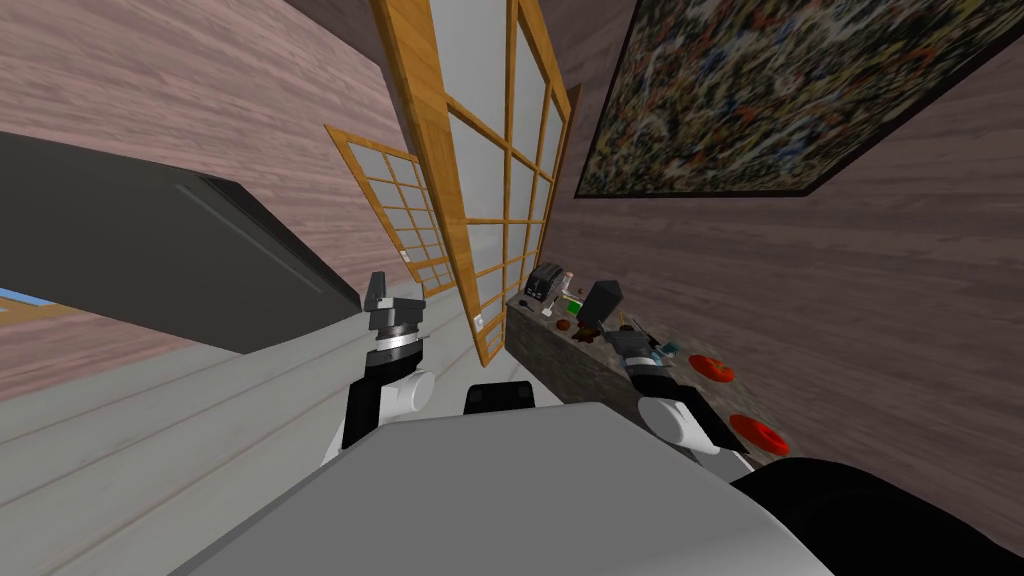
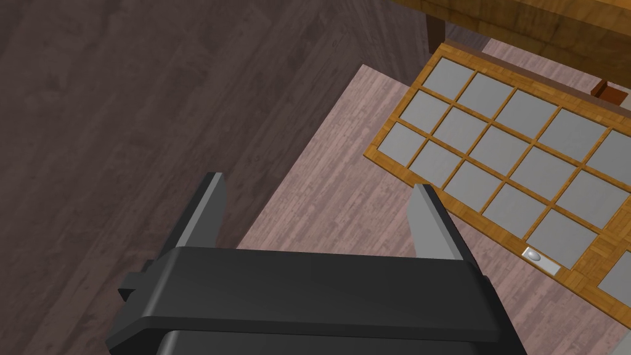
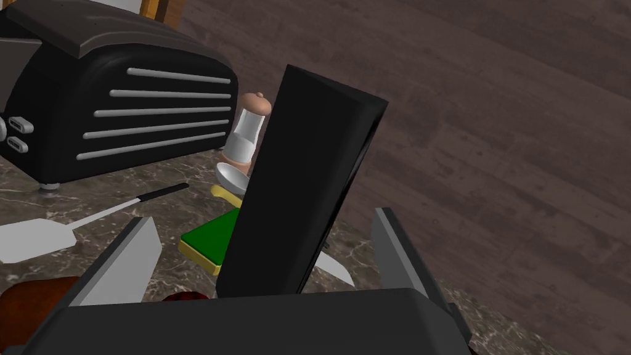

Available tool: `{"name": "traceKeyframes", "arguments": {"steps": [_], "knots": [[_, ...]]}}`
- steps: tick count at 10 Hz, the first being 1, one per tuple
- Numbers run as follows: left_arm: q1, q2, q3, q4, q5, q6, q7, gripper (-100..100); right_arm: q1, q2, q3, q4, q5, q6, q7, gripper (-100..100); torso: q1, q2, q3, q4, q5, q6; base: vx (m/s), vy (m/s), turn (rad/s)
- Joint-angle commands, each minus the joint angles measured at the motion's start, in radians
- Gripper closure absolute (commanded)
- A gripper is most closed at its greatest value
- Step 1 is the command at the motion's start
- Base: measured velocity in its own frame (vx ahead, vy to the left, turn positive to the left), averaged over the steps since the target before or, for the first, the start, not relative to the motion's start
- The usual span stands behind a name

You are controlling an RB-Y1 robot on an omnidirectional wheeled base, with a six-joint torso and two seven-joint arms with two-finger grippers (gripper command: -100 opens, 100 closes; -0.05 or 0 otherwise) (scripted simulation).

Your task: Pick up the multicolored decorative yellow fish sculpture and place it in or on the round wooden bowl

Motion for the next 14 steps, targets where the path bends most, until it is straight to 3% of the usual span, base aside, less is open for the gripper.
{"name": "traceKeyframes", "arguments": {"steps": [1,3,6,8,9,14], "knots": [[0.0,0.0,0.0,0.0,0.0,0.0,0.0,0,0.018,-0.03,-0.013,0.021,-0.05,0.023,-0.05,-100,0.0,0.0,0.0,0.0,0.0,0.0,0.03,0.029,-0.023],[0.0,0.0,0.0,0.0,0.0,0.0,0.0,0,0.018,-0.03,-0.013,0.021,-0.056,0.023,-0.077,-100,0.001,0.0,0.0,0.0,0.0,0.0,0.022,0.021,-0.009],[0.0,0.0,0.0,0.0,0.0,0.0,0.0,0,0.047,-0.085,-0.035,0.064,-0.15,0.069,-0.165,-100,0.0,0.0,0.0,0.0,0.0,0.0,0.04,0.032,-0.022],[0.0,0.0,0.0,0.0,0.0,0.0,0.0,0,0.047,-0.085,-0.035,0.064,-0.159,0.069,-0.204,-100,0.001,-0.001,-0.001,0.0,0.0,0.0,0.026,0.029,-0.007],[0.0,0.0,0.0,0.0,0.0,0.0,0.0,0,0.061,-0.114,-0.046,0.085,-0.206,0.092,-0.242,-100,0.0,0.0,0.0,0.0,0.0,0.0,0.024,0.03,-0.025],[0.0,0.0,0.0,0.0,0.0,0.0,0.0,0,0.087,-0.173,-0.066,0.129,-0.311,0.138,-0.382,-100,0.002,-0.001,-0.001,0.0,0.0,0.0,0.036,0.043,-0.021]]}}
